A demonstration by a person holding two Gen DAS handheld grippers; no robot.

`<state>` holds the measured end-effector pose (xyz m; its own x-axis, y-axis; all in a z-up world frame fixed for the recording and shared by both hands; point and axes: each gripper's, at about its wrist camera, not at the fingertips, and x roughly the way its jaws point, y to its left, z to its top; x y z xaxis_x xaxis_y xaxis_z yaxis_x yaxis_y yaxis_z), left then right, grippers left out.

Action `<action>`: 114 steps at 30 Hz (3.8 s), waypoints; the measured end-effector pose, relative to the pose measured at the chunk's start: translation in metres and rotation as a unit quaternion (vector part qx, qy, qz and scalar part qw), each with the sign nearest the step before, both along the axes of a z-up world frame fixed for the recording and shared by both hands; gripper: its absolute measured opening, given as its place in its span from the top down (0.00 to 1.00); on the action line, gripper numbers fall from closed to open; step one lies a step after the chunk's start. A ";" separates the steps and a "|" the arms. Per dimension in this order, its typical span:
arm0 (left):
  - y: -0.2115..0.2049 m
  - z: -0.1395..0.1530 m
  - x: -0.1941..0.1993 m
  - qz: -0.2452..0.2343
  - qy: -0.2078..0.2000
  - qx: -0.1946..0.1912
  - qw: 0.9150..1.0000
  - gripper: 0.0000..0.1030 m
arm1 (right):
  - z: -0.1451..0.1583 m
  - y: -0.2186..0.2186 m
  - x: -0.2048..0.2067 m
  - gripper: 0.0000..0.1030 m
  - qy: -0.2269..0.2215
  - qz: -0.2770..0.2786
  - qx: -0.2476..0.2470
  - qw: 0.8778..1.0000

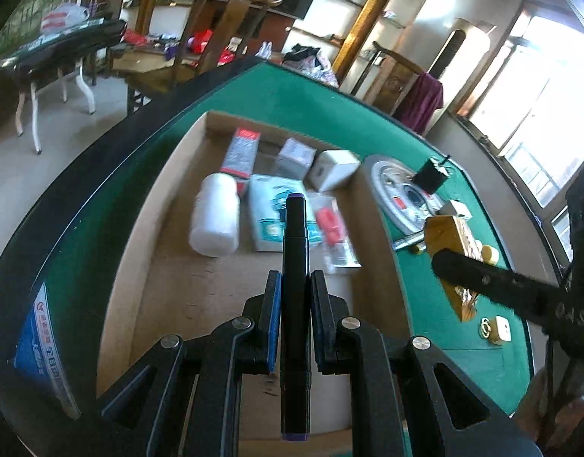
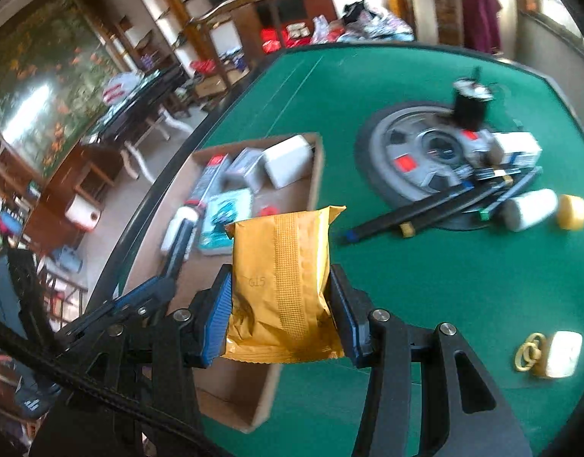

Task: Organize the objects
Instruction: 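Carry the marker and envelope into the cardboard tray and release both, then move both grippers back over the table toward the remaining markers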

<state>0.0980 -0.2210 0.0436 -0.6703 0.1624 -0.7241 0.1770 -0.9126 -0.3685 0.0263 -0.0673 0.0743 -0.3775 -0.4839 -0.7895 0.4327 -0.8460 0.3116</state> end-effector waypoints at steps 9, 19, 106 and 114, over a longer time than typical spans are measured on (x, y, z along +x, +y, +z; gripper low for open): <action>-0.016 -0.025 -0.012 -0.002 -0.041 0.011 0.999 0.89 | -0.032 -0.049 0.003 0.54 -0.033 0.050 0.023 0.998; -0.021 -0.033 -0.022 0.001 -0.053 0.013 0.999 0.89 | -0.054 -0.061 0.000 0.54 -0.054 0.059 0.037 0.996; 0.088 0.064 0.034 -0.023 0.036 -0.115 0.992 0.47 | -0.003 0.062 0.030 0.49 0.052 -0.046 0.011 0.998; 0.115 0.052 0.019 -0.049 0.011 -0.129 0.990 0.47 | 0.001 0.132 0.009 0.49 0.055 -0.112 0.000 0.992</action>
<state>0.1171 -0.1062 0.0952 -0.6773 0.0390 -0.7347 0.0780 -0.9892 -0.1244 0.0350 0.0648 0.0755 -0.5597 -0.3780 -0.7374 0.2663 -0.9247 0.2720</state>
